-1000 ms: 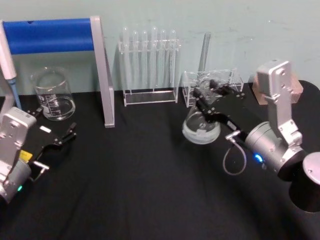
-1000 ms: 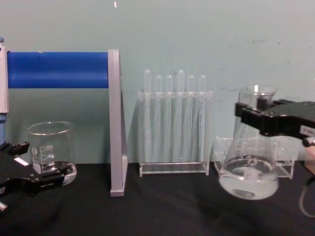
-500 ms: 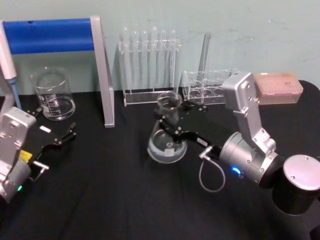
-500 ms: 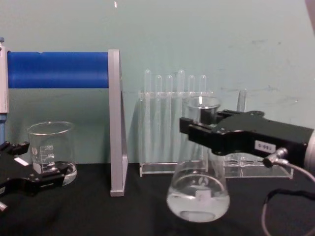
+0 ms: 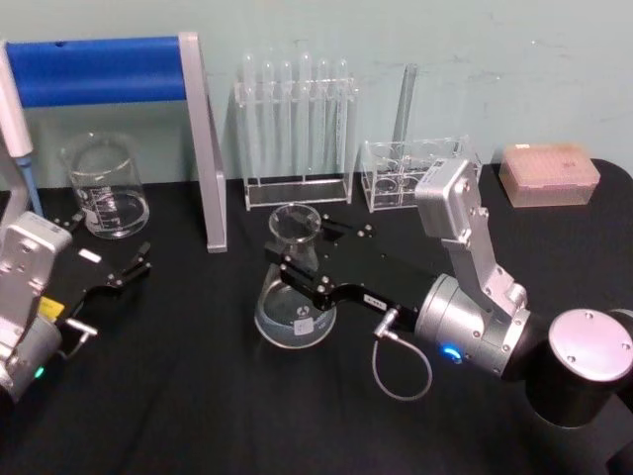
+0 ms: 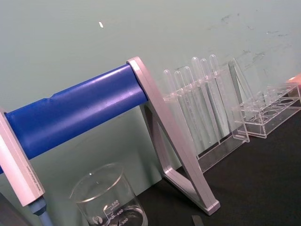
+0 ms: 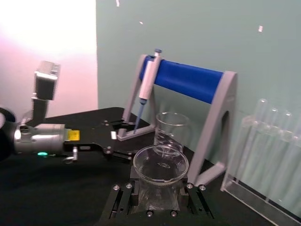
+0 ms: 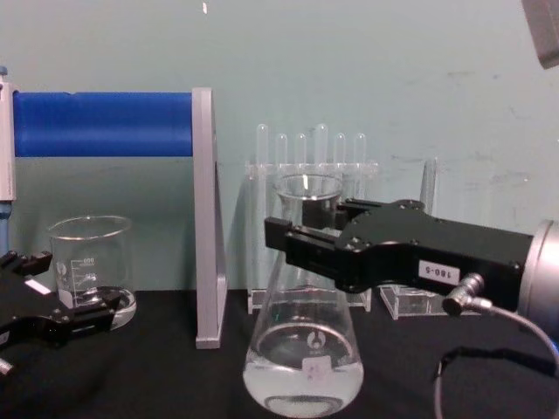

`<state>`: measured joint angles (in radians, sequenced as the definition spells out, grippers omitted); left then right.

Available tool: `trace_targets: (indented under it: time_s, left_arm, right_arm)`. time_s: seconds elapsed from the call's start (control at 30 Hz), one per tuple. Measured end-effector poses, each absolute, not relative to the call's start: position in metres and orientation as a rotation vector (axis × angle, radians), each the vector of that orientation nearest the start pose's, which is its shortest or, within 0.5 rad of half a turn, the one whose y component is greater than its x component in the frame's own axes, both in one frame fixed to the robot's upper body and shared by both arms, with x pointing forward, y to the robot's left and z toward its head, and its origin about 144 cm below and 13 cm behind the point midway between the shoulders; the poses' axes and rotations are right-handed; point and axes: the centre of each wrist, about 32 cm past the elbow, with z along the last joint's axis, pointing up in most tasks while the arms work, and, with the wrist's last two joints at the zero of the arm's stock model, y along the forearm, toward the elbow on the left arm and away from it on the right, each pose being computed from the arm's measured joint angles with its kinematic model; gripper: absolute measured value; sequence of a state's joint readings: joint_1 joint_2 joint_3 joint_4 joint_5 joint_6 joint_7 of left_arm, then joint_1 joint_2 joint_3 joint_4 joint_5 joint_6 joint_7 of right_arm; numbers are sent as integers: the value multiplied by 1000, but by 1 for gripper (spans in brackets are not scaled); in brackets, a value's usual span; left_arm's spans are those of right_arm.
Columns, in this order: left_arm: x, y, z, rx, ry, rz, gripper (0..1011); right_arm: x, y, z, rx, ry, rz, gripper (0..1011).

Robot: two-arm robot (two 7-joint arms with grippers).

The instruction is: Grasp the erlenmeyer flask with one hand, shake it three times, then place it back.

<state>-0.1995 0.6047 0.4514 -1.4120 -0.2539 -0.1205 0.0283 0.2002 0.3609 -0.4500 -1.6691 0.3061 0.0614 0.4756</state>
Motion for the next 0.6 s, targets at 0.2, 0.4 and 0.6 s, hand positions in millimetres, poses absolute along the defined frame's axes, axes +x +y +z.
trace_targets:
  time_s: [0.2, 0.4, 0.6]
  left_arm:
    - [489, 310, 1140, 304, -285, 1248, 1001]
    - [489, 310, 1140, 304, -285, 1248, 1001]
    - [489, 310, 1140, 304, -285, 1248, 1001]
  right_arm:
    - [481, -187, 1205, -29, -124, -604, 457]
    - [481, -187, 1205, -28, -127, -592, 457]
    - [484, -190, 1205, -28, -127, -633, 457]
